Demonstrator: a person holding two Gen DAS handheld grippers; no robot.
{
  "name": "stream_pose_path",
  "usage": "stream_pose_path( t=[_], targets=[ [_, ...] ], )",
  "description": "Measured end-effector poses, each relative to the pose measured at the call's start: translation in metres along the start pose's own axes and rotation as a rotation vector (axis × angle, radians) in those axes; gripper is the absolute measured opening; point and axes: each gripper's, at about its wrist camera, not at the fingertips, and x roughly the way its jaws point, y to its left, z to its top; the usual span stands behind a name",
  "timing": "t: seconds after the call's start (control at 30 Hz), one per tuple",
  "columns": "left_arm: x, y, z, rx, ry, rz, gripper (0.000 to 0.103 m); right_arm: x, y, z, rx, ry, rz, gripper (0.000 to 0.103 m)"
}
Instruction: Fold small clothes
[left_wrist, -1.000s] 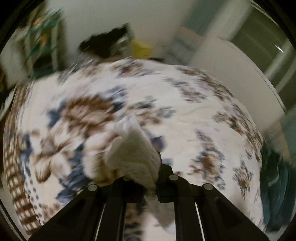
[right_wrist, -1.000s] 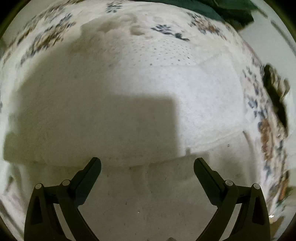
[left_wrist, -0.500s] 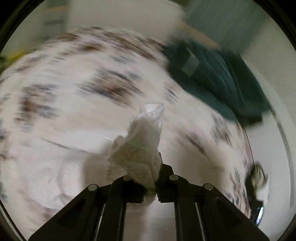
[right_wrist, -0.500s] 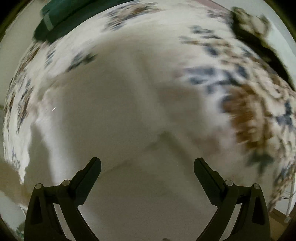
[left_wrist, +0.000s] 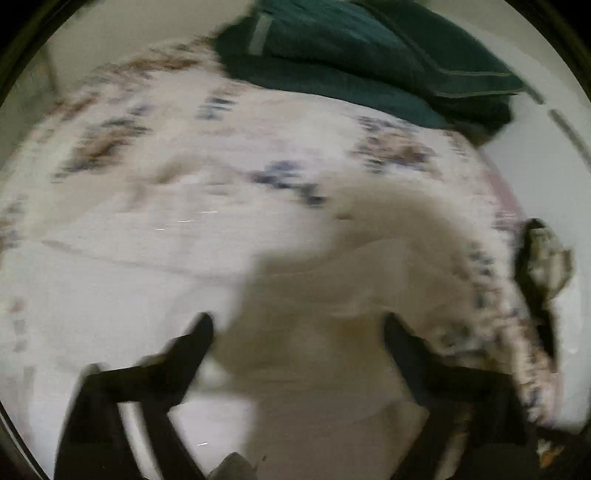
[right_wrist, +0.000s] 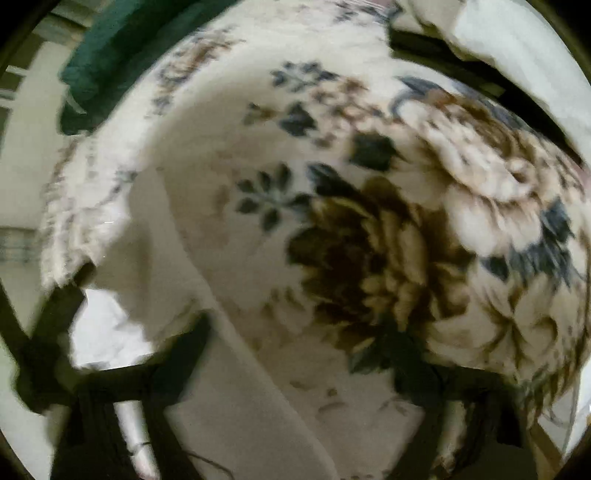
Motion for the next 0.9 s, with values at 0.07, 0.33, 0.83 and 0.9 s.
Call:
stream_pose_path(
  t=[0.07,0.33,0.83,0.9],
  targets=[
    [-0.014,0.036,-0.018,-0.022,-0.007,0.082,0.096,0.003,0.008,0.007,-0.041,0.066,0.038,0.037],
    [-0.014,0.172,-0.129,-0.194,0.169,0.437,0.096,0.037,0.095,0.042,-0.148,0.119,0.202,0.065],
    [0.016,0.212,-0.169,-0.359,0.155,0.329,0.103,0.108,0.186,0.069,-0.499,0.196,-0.014,0.004],
    [0.016,0.21,-0.168,-0.351,0.164,0.332,0.103,0.106,0.172,0.088,-0.434,0.228,0.026,0.008]
  ],
)
